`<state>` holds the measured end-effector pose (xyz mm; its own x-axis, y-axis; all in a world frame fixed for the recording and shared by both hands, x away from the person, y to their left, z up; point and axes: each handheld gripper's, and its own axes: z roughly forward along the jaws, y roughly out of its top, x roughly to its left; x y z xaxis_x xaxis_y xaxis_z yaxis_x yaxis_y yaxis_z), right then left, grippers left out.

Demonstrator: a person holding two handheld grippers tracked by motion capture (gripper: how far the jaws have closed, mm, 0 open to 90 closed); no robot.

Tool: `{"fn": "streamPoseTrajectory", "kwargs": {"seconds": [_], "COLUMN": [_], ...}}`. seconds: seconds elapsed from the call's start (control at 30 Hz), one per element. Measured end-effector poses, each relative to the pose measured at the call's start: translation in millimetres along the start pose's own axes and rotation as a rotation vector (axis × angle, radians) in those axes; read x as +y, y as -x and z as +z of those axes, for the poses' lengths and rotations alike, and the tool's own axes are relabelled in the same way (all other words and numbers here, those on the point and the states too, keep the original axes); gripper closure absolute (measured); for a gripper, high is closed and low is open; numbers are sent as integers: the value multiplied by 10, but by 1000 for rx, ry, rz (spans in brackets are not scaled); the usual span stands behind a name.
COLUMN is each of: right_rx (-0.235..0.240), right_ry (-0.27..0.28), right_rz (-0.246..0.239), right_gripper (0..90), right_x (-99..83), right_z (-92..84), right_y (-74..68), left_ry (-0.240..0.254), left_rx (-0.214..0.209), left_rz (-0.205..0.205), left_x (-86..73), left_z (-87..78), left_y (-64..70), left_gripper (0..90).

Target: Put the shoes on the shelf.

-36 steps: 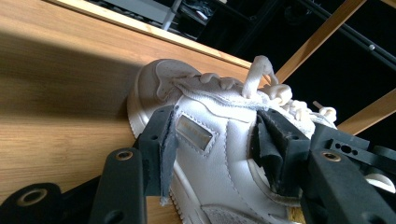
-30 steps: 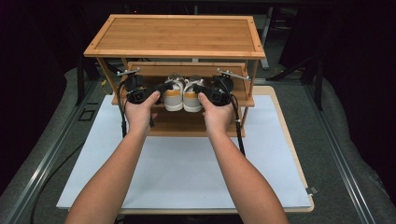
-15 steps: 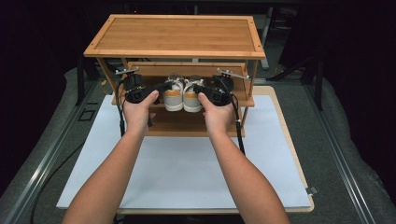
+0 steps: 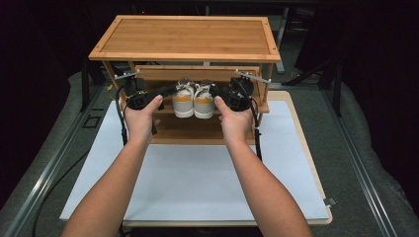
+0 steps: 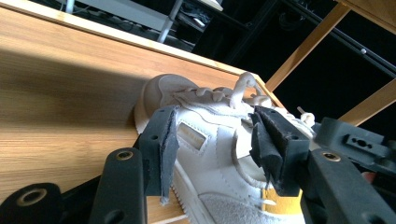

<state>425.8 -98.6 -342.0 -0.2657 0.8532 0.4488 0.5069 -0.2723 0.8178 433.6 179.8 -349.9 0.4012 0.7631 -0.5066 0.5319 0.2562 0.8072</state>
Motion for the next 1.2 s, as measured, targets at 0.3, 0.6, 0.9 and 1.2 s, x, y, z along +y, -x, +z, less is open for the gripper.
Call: {"fn": "streamPoseTrajectory", "kwargs": {"seconds": [0.3, 0.6, 0.9, 1.2], "right_rx": [-13, 7, 38, 41], "right_ry": [14, -7, -6, -18], "right_rz": [-72, -82, -60, -86], "right_gripper": [540, 538, 739, 773], "right_x": [-3, -62, -178, -255], "right_z": [-151, -227, -276, -223], "right_y": [29, 47, 147, 181], "left_ry": [5, 7, -42, -77], "left_rx": [4, 12, -21, -42], "left_rz": [32, 68, 58, 68], "left_x": [9, -26, -178, -269], "left_z": [-179, -288, -259, -175], "left_y": [-27, -2, -125, -138], "left_gripper": [536, 539, 749, 880]}}
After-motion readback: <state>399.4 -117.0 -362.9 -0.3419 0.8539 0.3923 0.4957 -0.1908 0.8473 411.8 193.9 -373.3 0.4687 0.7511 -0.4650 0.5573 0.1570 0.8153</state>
